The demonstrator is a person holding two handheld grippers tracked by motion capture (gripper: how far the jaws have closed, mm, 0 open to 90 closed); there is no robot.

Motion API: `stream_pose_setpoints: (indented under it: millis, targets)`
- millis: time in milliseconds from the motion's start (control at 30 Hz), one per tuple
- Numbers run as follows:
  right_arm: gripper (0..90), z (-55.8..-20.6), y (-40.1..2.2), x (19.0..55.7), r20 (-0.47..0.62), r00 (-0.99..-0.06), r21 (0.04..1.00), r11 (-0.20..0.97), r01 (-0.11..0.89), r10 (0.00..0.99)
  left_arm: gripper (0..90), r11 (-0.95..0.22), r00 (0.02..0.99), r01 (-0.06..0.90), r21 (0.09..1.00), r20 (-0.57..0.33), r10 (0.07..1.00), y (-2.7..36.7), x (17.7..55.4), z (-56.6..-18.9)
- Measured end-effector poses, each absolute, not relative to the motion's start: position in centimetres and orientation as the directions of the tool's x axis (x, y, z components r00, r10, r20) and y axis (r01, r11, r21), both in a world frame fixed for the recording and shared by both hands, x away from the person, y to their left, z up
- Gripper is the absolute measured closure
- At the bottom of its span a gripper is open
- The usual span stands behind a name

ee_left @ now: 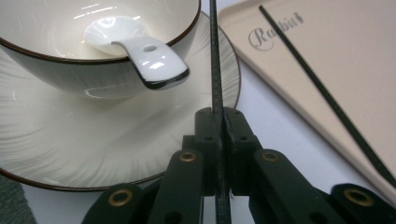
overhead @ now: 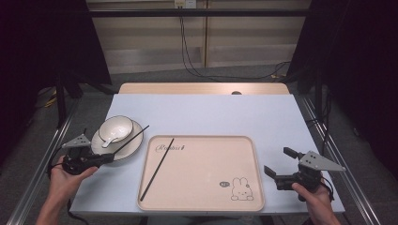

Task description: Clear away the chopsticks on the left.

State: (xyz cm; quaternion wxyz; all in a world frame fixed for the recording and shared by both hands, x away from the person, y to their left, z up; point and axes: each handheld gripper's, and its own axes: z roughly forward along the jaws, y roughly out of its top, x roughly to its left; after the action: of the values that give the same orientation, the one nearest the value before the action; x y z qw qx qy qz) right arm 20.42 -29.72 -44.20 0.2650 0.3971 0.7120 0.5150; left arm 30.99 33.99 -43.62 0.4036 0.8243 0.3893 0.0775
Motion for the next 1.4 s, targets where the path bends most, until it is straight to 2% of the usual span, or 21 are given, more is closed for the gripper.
stream_pose_setpoints:
  millis: [333,600,933,1267,1400]
  targets:
    - [0.7,-44.2,-29.7,20.5,0.028,-0.543,0.946,0.152,0.284,0.839,85.7,-0.296,0.652,0.586,0.754,-0.222,0.725,32.6,28.8,-42.9]
    - [0.7,-44.2,-29.7,20.4,0.032,-0.546,0.946,0.151,0.287,0.837,85.6,-0.285,0.651,0.597,0.750,-0.245,0.718,30.9,27.0,-42.8]
    - [0.7,-44.1,-29.7,20.3,0.030,-0.550,0.946,0.154,0.285,0.835,85.7,-0.224,0.592,0.633,0.741,-0.277,0.757,28.8,25.1,-42.3]
    - [0.7,-44.1,-29.6,20.4,0.033,-0.555,0.946,0.153,0.285,0.831,85.7,-0.220,0.570,0.632,0.743,-0.253,0.782,26.3,23.1,-42.2]
    - [0.7,-44.1,-29.6,20.3,0.031,-0.557,0.947,0.155,0.282,0.830,85.7,-0.198,0.562,0.636,0.746,-0.272,0.781,24.9,22.5,-41.6]
